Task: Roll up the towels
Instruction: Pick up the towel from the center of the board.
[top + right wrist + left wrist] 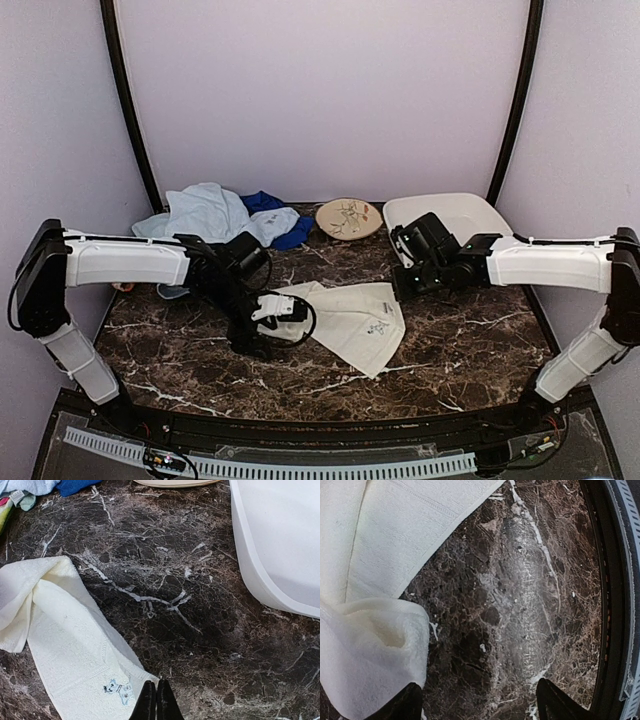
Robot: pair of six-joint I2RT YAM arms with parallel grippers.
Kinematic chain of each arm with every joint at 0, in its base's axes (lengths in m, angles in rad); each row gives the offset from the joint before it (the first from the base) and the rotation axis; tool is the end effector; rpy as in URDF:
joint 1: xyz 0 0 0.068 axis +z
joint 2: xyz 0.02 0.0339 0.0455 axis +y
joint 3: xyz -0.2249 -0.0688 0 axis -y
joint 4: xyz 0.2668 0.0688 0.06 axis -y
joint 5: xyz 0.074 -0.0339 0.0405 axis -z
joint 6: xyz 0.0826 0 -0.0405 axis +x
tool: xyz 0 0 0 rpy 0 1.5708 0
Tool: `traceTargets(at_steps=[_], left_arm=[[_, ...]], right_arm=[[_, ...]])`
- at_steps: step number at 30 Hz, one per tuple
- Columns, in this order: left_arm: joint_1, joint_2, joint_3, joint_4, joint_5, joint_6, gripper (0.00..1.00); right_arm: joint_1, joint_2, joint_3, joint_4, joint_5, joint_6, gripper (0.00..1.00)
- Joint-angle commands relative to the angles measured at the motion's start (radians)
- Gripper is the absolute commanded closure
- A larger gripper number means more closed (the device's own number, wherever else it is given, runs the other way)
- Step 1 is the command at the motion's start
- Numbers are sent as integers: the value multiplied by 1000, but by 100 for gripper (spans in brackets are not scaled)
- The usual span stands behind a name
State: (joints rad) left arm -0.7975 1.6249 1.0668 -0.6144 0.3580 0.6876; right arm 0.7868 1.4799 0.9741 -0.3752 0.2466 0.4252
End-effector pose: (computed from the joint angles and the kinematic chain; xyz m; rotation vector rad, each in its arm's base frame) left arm 0.2230 -0.2699 0.1082 1.9113 1.9358 -0.5213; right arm 0.2686 0.2408 0.1418 -0.3304 2.4088 0.2496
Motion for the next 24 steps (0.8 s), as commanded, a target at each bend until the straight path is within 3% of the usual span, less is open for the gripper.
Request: traceTargets(at_steps=[1, 5, 8, 10, 13, 17, 24], left_arm=[[1, 66, 52, 96, -109, 33, 20], [-2, 116, 72, 166, -184, 28, 24], [-2, 135, 72, 177, -178, 35, 34], [-2, 146, 76, 159, -172, 33, 46], [9, 138, 86, 133, -191, 32, 80], [81, 73, 141, 23, -116, 22, 99], [202, -27, 198, -137, -30, 4, 99]], right_arm=[[-7, 25, 35, 9, -9, 20, 100], [-8, 27, 45, 0, -10, 16, 100], [-12, 21, 46, -7, -8, 12, 100], [-18, 15, 45, -9, -6, 8, 100], [-31, -7, 35, -12, -3, 2, 100], [-53, -50, 11, -14, -1, -10, 100], [-72, -127, -17, -19, -9, -27, 100]])
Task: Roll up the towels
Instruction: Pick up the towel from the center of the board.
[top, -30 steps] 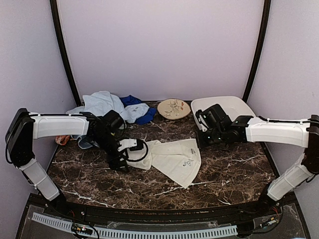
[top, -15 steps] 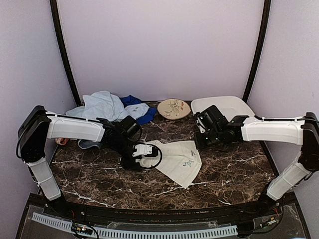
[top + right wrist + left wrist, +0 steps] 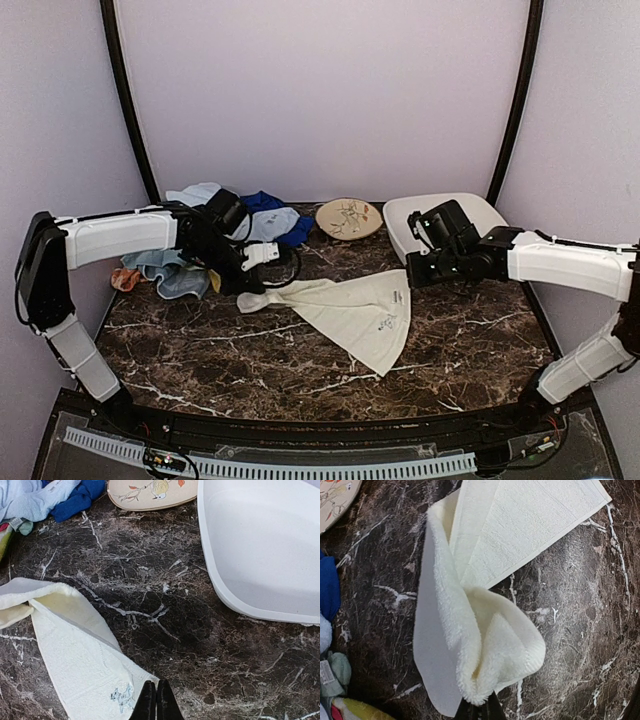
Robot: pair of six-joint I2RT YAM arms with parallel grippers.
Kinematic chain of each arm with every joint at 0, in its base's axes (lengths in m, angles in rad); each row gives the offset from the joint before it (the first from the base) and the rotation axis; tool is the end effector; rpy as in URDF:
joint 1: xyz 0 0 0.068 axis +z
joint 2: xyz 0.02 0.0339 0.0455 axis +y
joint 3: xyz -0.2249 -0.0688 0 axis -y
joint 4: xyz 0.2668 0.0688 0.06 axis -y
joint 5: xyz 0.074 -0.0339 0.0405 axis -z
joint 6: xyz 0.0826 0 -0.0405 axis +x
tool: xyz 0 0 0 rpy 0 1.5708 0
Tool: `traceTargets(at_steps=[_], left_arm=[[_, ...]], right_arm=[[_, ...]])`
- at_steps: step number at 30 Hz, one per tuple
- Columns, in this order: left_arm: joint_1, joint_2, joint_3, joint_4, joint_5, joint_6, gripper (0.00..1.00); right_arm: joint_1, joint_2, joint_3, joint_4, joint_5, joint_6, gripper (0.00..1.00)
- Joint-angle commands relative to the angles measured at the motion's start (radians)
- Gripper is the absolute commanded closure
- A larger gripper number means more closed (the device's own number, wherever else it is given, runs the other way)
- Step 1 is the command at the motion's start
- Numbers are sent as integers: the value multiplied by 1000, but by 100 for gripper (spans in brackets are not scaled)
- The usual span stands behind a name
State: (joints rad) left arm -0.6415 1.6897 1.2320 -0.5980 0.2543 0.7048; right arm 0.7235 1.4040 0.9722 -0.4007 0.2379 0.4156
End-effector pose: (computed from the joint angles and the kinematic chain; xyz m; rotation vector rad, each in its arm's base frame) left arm 0.2987 -0.2490 0.1388 1.6914 1.9806 -0.3109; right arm 0.2781 0.2197 0.1640 -0.2568 2.3744 0.2576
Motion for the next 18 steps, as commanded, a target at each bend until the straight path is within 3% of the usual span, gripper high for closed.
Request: traceTargets(at_steps=[1, 7, 8, 10, 12, 14, 18], left_arm=[[51, -103, 35, -180, 82, -13, 97], [87, -178, 20, -214, 61, -50, 91], [93, -190, 6, -194, 41, -51, 85], [94, -206, -42, -120, -41, -52, 54], [94, -195, -88, -48, -176, -56, 38], [94, -178, -83, -60, -189, -52, 33], [82, -196, -49, -153, 0, -22, 32]], right_arm=[[-9, -62, -18, 7, -3, -17, 100], [-9, -129, -29, -15, -12, -35, 100], [-9, -140, -35, -14, -16, -37, 100], [-9, -160, -44, -10, -24, -38, 100], [-9, -166, -48, -8, -33, -37, 100], [-9, -163, -45, -8, -41, -37, 100], [-9, -143, -21, -20, -32, -43, 100]])
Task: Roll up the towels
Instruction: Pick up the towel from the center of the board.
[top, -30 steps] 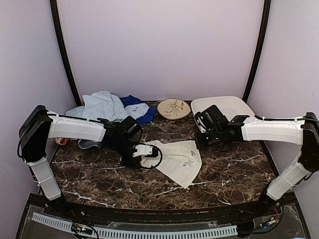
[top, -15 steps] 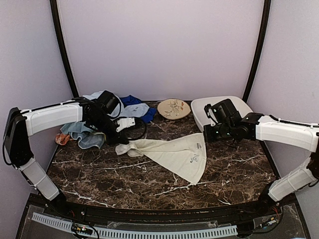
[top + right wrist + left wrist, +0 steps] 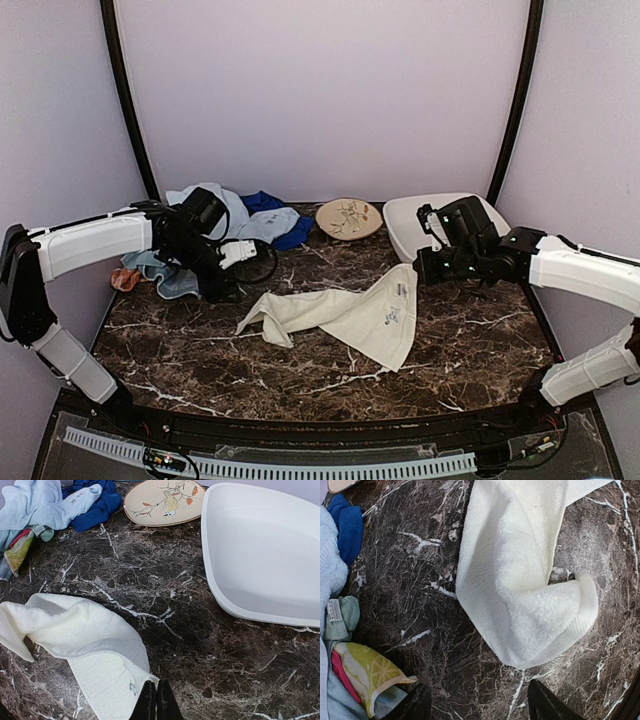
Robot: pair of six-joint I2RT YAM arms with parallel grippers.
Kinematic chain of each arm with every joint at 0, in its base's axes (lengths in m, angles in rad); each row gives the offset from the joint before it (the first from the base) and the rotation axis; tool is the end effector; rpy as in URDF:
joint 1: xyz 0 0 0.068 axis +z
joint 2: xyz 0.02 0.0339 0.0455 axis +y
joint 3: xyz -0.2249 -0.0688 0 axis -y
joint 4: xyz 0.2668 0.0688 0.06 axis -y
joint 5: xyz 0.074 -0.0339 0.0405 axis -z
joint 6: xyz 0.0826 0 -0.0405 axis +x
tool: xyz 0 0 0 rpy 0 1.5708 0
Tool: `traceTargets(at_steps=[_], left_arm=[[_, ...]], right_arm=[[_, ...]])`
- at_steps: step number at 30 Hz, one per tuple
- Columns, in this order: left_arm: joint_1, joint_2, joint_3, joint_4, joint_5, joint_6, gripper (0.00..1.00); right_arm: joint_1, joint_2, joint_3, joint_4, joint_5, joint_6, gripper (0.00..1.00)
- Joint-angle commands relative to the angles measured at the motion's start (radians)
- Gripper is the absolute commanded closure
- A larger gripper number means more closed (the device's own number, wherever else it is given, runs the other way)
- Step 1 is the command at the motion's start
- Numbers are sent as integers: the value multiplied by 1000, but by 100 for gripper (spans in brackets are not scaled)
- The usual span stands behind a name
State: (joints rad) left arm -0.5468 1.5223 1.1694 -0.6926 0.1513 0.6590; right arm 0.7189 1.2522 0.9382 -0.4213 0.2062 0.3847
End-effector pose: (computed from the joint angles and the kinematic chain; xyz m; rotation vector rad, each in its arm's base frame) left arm 0.2995 -0.1969 0.1676 1.5208 2.1155 -0.1579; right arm 0.2645 0.2090 0.1979 -0.2793 2.2930 0.3336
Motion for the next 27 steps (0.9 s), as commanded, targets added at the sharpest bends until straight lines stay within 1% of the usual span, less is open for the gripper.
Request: traceTargets(at_steps=[1, 3, 5, 7, 10, 12, 14, 17, 19, 22, 25, 27], left_arm=[[-29, -40, 7, -69, 127, 47, 32], [-78, -58, -32, -61, 127, 80, 32], [-137, -61, -64, -31, 87, 86, 32], [-177, -56, -66, -15, 63, 98, 30], [-223, -41, 0, -34, 61, 148, 25], [-276, -6, 67, -82, 56, 202, 22], [-357, 45, 109, -119, 16, 264, 22], [-454, 113, 114, -131, -46, 371, 23], [-478, 159, 108, -126, -80, 434, 24], [-484, 227, 119, -119, -112, 501, 27], [-484, 280, 132, -69, -164, 522, 31], [-484, 295, 135, -35, -181, 533, 31]], right_arm=[[-5, 12, 17, -2, 3, -14, 100], [-7, 23, 23, -7, 6, -18, 100], [-9, 30, 25, -4, 4, -18, 100], [-11, 34, 26, -2, -2, -13, 100], [-12, 40, 29, -4, -7, -9, 100], [-15, 46, 35, -10, -11, -10, 100], [-16, 54, 42, -15, -17, -7, 100], [-18, 62, 49, -14, -29, 3, 100], [-17, 63, 50, -12, -40, 11, 100], [-18, 59, 42, -4, -50, 16, 100], [-17, 58, 46, -6, -56, 11, 100], [-18, 57, 49, -8, -62, 5, 100]])
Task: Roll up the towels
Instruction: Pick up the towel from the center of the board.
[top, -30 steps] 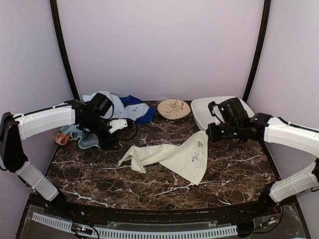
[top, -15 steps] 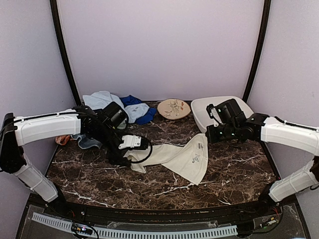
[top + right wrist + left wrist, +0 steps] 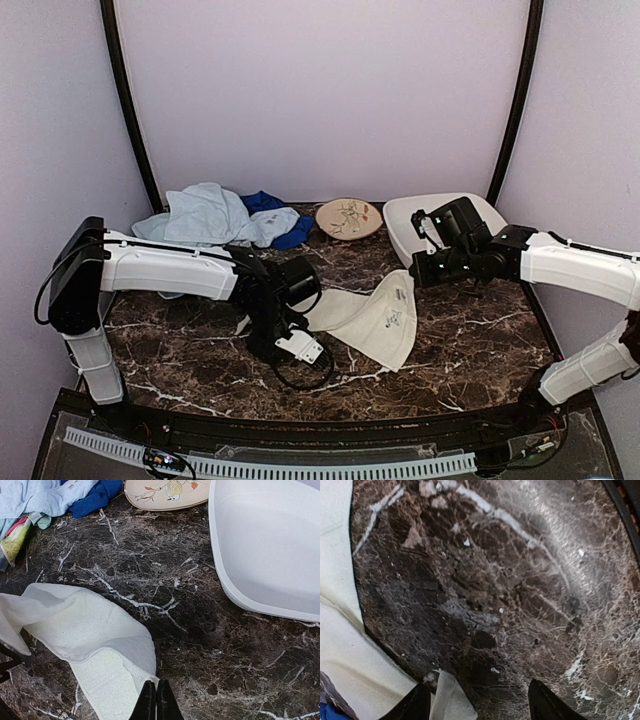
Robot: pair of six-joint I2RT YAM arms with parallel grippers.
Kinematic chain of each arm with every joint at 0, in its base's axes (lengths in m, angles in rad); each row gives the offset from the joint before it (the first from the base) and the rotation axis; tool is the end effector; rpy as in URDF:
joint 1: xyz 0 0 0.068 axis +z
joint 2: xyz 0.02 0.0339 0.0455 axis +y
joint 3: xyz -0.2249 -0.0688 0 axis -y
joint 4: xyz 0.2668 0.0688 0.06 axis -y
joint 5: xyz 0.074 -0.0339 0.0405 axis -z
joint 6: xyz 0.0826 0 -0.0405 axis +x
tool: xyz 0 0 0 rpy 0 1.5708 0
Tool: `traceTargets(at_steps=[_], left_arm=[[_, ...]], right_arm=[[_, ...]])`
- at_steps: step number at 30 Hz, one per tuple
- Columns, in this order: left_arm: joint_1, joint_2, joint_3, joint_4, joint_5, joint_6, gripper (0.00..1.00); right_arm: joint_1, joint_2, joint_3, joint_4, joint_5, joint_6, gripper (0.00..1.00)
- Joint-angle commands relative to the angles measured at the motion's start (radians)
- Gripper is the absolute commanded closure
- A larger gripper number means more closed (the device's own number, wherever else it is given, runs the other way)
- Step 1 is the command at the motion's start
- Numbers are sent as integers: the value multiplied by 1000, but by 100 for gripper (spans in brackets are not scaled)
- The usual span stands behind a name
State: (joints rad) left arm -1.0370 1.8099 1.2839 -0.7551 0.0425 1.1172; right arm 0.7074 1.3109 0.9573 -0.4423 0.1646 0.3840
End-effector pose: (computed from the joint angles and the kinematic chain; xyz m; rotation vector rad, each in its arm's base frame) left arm 0.1897 -0.3279 0.0999 2.5140 1.3429 -0.0439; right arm 0.2688 0.2120 0.1837 -0.3037 2.3591 0.3359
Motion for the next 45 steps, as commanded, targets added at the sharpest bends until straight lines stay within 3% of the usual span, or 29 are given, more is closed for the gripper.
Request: traceTargets(at_steps=[1, 9, 21, 23, 25, 28, 34, 41, 45], left_arm=[[6, 7, 18, 43, -71, 80, 31], [6, 18, -39, 139, -157, 149, 32], [8, 108, 58, 9, -264, 105, 53], [8, 122, 60, 7, -284, 96, 60], [8, 124, 62, 11, -287, 87, 74], [8, 111, 76, 8, -270, 67, 89], [20, 52, 120, -23, -242, -12, 98], [226, -119, 299, -49, -107, -229, 100], [350, -323, 244, 14, 6, -339, 100]], right_arm=[[-6, -3, 32, 13, -23, 5, 100], [-6, -22, 19, 36, -45, 6, 100], [-6, -37, 10, 41, -43, 0, 100], [-6, -43, 9, 40, -43, 1, 100], [-7, -48, 6, 39, -43, 2, 100], [-6, -57, -2, 38, -40, 3, 100], [-6, -62, 8, 34, -36, -3, 100], [-17, -82, 39, -4, -5, -20, 100], [-22, -127, 47, -29, 6, -23, 100]])
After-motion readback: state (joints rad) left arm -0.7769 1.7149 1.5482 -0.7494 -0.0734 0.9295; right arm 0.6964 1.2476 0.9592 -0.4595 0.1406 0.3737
